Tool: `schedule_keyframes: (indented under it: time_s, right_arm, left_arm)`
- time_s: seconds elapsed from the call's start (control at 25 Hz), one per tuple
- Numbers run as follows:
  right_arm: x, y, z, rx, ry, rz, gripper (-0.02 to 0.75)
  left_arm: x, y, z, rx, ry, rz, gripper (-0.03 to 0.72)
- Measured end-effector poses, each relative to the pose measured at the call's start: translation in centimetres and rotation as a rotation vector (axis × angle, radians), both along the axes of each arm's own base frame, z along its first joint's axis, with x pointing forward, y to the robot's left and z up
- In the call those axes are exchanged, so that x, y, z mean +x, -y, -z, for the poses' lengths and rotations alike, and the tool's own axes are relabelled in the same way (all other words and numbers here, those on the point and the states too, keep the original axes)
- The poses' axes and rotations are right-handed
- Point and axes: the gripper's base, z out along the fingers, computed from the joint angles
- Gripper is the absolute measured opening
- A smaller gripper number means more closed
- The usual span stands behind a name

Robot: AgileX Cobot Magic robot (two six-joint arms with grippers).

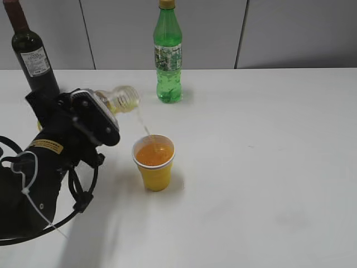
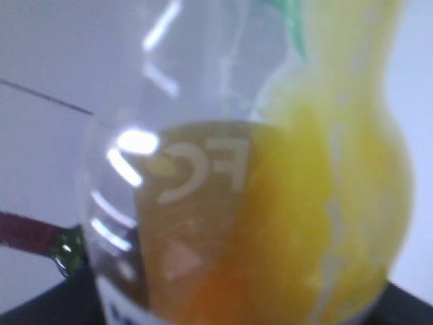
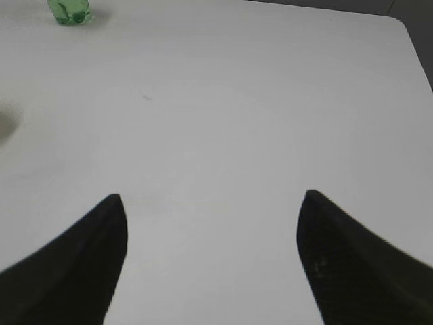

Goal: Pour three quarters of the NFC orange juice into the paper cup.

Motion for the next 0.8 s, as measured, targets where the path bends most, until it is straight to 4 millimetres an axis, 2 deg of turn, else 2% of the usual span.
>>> schedule_keyframes:
  time_s: [0.16,0.28,0.48,0.8]
  right_arm:
    - [0.0,0.0,0.0,0.0,0.0,0.0,0.592]
    - [0.0,0.0,0.0,0.0,0.0,0.0,0.592]
    - [0.0,0.0,0.0,0.0,0.0,0.0,0.592]
    - [0.0,0.0,0.0,0.001,0.0,0.0,0.592]
  left_arm:
    - [-0.3,-0.3,0.3,-0.399,0.011,-0.073,0.461]
    - [-0.6,-0.4,0.5,-0.565,0.008,-0.1,0.461]
    - [-0.1,-0.9,0.4,-0.778,0.019,-0.12,0.461]
    - [2.0,-3.3,0.1,-0.956,0.036,-0.1,0.461]
